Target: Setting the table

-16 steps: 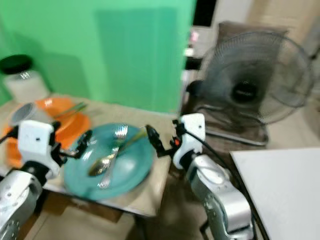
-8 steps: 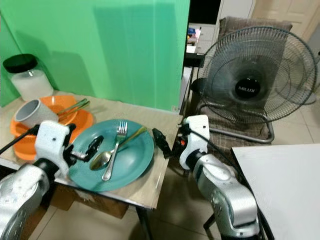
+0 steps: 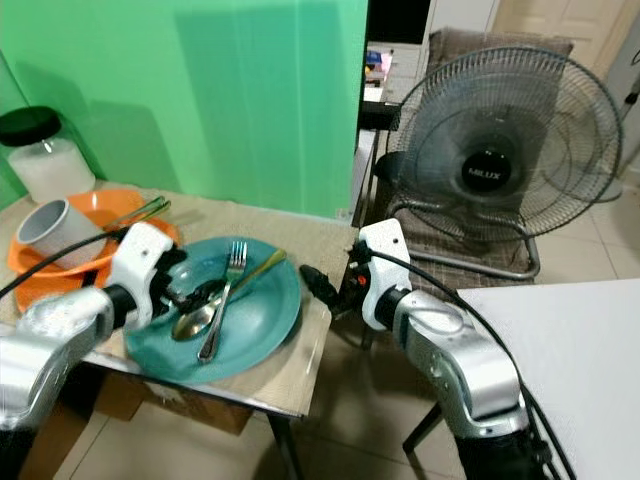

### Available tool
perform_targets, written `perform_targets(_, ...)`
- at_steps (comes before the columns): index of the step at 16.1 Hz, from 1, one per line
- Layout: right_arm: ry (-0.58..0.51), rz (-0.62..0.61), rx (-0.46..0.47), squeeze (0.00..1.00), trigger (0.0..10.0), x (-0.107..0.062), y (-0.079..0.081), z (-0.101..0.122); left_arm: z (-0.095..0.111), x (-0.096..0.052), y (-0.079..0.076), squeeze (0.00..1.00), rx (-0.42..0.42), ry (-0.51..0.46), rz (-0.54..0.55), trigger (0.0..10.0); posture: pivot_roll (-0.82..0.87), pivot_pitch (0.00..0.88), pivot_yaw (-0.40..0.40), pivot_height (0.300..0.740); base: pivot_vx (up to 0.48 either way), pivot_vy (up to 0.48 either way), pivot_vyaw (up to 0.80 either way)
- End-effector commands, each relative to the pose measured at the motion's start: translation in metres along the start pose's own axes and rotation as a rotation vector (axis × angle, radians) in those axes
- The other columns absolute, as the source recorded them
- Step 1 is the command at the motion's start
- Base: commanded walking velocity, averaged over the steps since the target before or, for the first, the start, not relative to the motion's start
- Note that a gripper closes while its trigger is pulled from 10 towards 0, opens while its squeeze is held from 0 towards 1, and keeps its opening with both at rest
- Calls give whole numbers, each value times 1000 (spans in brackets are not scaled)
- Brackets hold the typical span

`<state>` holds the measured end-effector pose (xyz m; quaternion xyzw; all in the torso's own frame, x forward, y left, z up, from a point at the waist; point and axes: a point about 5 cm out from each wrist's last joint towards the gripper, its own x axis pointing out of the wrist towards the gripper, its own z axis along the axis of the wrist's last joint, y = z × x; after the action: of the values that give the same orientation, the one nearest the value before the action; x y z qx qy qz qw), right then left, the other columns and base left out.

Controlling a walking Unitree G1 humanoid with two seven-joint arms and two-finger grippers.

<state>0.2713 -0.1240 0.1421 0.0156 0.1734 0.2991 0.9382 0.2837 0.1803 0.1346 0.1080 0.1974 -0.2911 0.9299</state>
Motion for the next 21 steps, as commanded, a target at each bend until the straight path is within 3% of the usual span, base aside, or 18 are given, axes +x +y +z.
perform_targets(1,4,65,-17,0,10000,1,4,8,3,7,0,0,-9,11,-80,10000,-46,0,43,740,0,0,0)
perform_targets(7,44,251,-170,0,10000,-9,15,5,-7,22,-6,0,9,146,-286,10000,-68,0,65,740,0,0,0)
perform_targets(13,59,312,-211,0,10000,-15,17,4,-10,42,9,0,19,190,-198,10000,-97,0,54,740,0,0,0)
perform_targets(14,66,335,-212,0,10000,-16,20,3,-10,45,13,0,2,181,-171,4784,-102,0,54,740,0,0,0)
perform_targets(15,78,359,-216,0,10000,-17,22,1,-12,46,14,0,-17,182,-157,3059,-108,0,56,740,0,0,0)
perform_targets(16,93,380,-230,0,10000,-19,24,-1,-13,46,15,0,-25,187,-155,0,-110,0,59,740,0,0,0)
perform_targets(21,113,418,-236,0,10000,-22,27,-5,-19,50,15,0,-39,215,-154,0,-107,0,58,740,0,0,0)
